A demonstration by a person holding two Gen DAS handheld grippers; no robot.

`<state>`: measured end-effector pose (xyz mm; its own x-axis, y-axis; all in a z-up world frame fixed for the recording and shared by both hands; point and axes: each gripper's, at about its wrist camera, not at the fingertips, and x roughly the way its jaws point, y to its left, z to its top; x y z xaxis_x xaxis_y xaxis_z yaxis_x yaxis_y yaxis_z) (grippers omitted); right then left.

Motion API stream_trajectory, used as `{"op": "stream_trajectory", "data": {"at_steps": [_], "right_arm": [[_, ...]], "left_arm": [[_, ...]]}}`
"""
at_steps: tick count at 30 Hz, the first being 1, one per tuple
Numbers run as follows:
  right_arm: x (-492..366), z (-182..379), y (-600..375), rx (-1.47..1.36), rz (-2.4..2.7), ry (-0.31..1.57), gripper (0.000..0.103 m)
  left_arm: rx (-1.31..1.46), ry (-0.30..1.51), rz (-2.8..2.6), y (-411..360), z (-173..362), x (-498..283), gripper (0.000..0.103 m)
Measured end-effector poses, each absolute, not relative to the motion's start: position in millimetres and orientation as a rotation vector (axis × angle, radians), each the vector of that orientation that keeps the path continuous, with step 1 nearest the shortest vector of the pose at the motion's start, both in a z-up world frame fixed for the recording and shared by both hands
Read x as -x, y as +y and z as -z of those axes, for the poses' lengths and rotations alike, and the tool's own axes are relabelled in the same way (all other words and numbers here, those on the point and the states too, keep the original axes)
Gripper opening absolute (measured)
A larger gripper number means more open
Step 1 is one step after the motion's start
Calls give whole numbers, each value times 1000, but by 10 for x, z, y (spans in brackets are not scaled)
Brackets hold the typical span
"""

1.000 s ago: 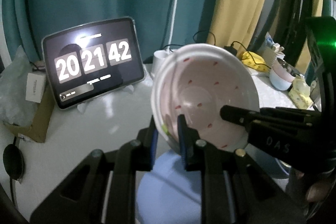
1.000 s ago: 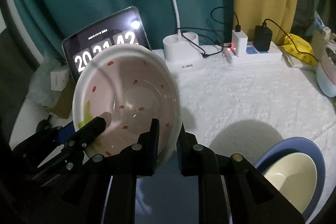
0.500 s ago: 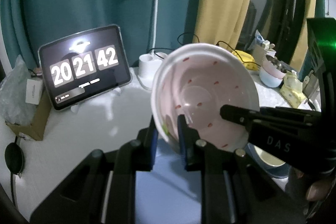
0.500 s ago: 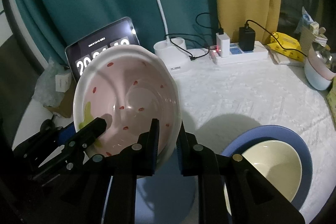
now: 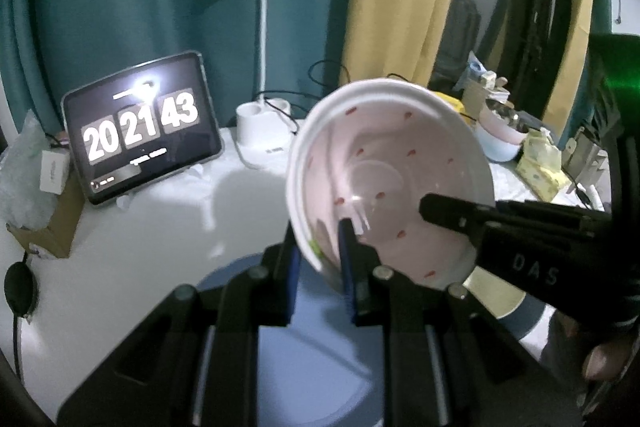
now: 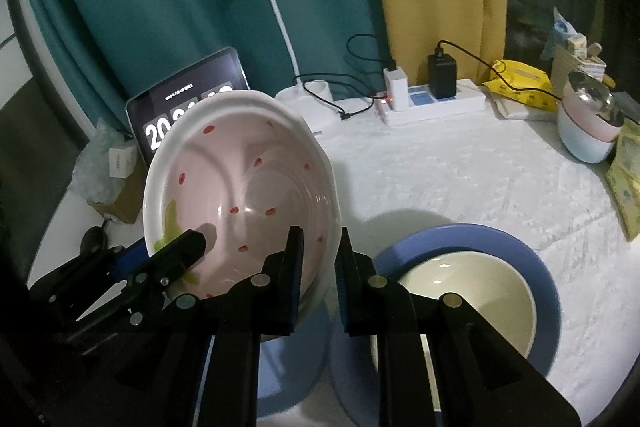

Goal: Organize plates and bowls

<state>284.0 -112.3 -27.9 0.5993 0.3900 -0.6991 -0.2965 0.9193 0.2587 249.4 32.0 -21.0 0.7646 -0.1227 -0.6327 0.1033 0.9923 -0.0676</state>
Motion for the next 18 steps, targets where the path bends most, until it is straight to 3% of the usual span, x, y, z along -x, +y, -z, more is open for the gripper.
{"op": "stream_trajectory", "data": {"at_steps": [18], "right_arm": [[-2683,460,-1932,-161,-340,858,16]], "left_arm": [[-7,755,197,-474,390,-2471,19]]}}
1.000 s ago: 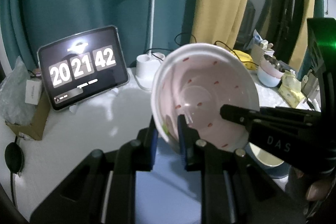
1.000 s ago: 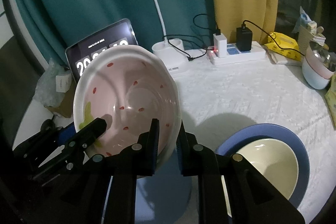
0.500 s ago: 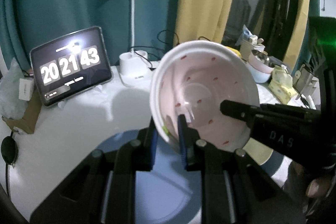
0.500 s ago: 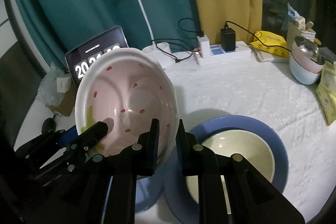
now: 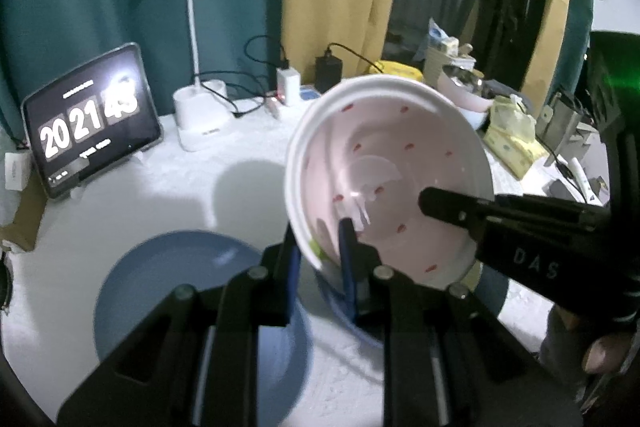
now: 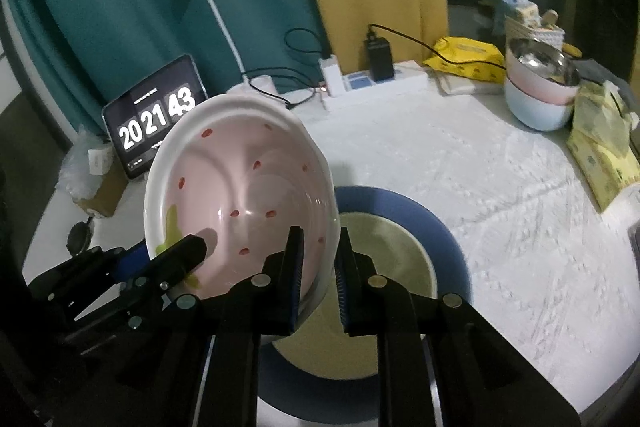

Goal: Organize plates and bowls

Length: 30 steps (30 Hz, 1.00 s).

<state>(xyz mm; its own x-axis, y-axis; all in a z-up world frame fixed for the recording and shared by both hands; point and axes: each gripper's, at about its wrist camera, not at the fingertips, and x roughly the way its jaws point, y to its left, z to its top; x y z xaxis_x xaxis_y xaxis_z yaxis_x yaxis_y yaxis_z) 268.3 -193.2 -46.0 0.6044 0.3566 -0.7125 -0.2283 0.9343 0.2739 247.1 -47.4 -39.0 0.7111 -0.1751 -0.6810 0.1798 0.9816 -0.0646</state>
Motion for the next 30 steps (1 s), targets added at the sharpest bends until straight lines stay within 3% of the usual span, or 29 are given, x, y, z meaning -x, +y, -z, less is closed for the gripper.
{"op": "stream_trajectory", "data": {"at_steps": [30], "right_arm": [[-2661,809,-2253,-152,-304,955,17]], "left_arm": [[-47,867,199,-817,750,-2461,19]]}}
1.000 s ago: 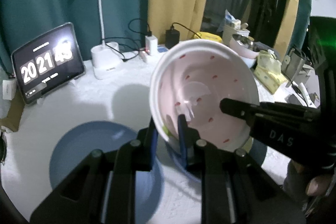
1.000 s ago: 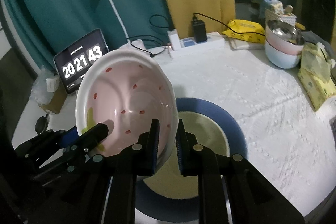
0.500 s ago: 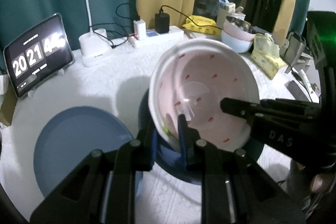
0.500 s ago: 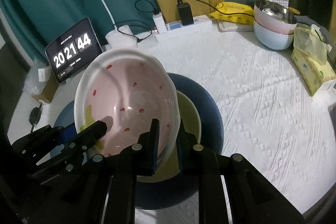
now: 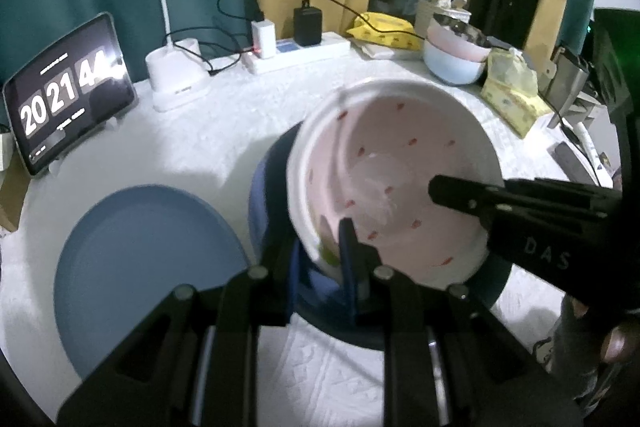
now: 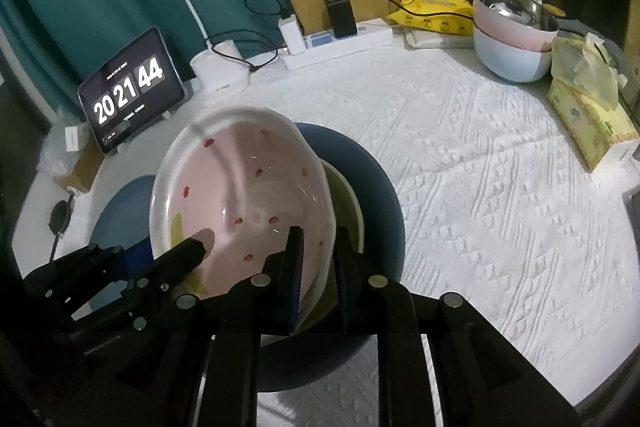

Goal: Organize plates and bowls

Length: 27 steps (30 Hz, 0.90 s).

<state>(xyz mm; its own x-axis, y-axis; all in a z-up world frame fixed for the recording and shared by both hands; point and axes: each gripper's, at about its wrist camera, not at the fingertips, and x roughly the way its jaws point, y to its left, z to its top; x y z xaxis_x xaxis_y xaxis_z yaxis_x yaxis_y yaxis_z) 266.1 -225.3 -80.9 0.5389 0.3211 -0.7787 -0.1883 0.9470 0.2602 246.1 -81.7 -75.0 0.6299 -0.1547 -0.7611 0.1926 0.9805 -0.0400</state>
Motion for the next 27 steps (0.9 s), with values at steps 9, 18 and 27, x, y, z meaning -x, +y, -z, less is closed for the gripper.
{"op": "stream_trajectory", "data": {"at_steps": [9,18,27], "right_arm": [[-2673,811,-2167,-69,-286,930,21],[-2627,760,-2079,-1,-302,905,40],[-2588,725,-1974,78,-270,893,46]], "left_arm": [[-48,857,187,-778,733,-2475,19],[-45,853,199,-757,735,-2474,19],[-36,849,216,-730,723,-2467,19]]}}
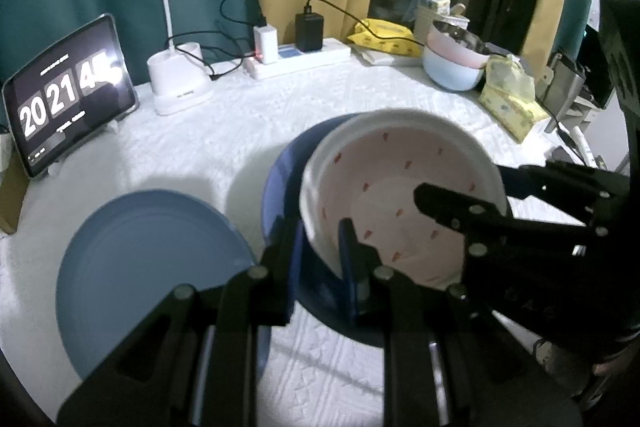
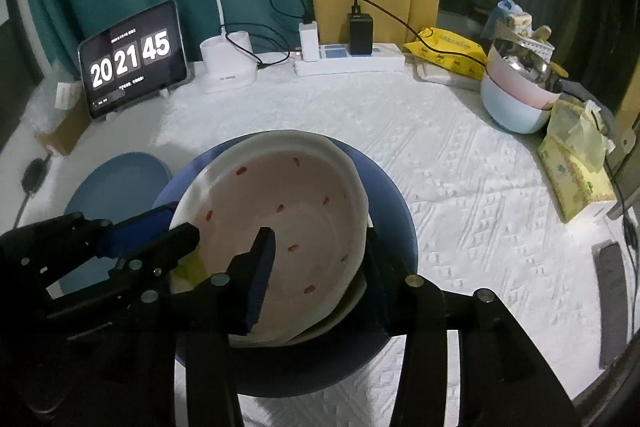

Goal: Organize plates and bowls

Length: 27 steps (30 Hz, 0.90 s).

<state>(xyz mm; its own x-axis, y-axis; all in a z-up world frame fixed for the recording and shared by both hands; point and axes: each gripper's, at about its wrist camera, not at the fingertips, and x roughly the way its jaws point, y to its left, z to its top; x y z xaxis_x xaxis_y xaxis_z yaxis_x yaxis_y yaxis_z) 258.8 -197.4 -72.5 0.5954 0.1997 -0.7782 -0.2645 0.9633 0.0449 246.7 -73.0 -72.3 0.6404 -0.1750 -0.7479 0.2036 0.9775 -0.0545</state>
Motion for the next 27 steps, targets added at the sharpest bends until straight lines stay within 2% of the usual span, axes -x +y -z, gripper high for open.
{"op": "stream_trajectory", "data": {"at_steps": [3,19,27], "right_arm": [[-2579,715,-1970,119,-228,884,53],[-2497,555,-2026,114,-252,841,53],[-2503,501,-2250,84,-246,814,53]], "left_arm": [[-35,846,215,-726,718,-2472,19],[-9,797,183,-590,516,-2417,20],[14,819,137,-468,609,-2464,29]]}}
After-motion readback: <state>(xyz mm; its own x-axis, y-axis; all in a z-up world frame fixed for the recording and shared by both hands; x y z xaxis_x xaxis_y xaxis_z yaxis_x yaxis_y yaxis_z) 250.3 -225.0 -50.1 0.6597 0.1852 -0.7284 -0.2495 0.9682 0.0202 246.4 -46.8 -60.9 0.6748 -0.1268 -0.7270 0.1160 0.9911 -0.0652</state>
